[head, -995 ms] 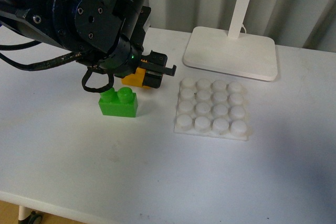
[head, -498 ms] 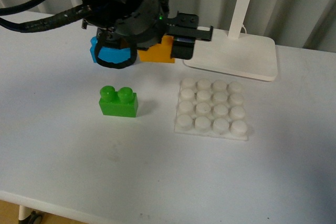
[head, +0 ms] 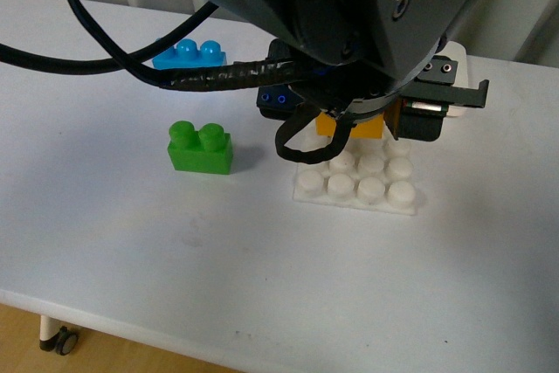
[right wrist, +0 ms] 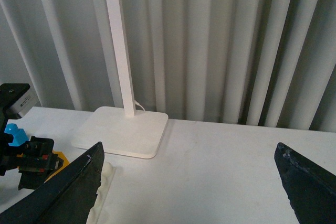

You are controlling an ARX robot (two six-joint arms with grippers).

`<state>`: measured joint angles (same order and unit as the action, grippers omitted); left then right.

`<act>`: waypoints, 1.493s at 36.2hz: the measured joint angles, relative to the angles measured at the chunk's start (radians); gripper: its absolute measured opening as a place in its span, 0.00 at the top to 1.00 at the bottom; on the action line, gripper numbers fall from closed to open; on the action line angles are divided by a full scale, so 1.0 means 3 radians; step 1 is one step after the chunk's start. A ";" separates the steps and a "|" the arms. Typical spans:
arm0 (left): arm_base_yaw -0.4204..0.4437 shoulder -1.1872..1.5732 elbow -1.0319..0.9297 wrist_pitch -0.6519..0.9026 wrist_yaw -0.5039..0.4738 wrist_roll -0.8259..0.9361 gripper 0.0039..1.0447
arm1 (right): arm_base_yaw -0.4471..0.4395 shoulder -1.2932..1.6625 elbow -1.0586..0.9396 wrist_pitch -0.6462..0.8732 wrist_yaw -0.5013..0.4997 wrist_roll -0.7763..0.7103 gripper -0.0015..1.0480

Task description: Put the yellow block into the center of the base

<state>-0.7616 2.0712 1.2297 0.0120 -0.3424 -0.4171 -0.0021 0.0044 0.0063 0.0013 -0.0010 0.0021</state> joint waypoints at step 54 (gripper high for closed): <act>-0.0045 0.0465 0.0290 -0.0122 0.0179 -0.0045 0.38 | 0.0000 0.0000 0.0000 0.0000 0.0000 0.0000 0.09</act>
<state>-0.7750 2.2108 1.3167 -0.0246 -0.2886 -0.4305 -0.0021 0.0044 0.0063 0.0013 -0.0010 0.0021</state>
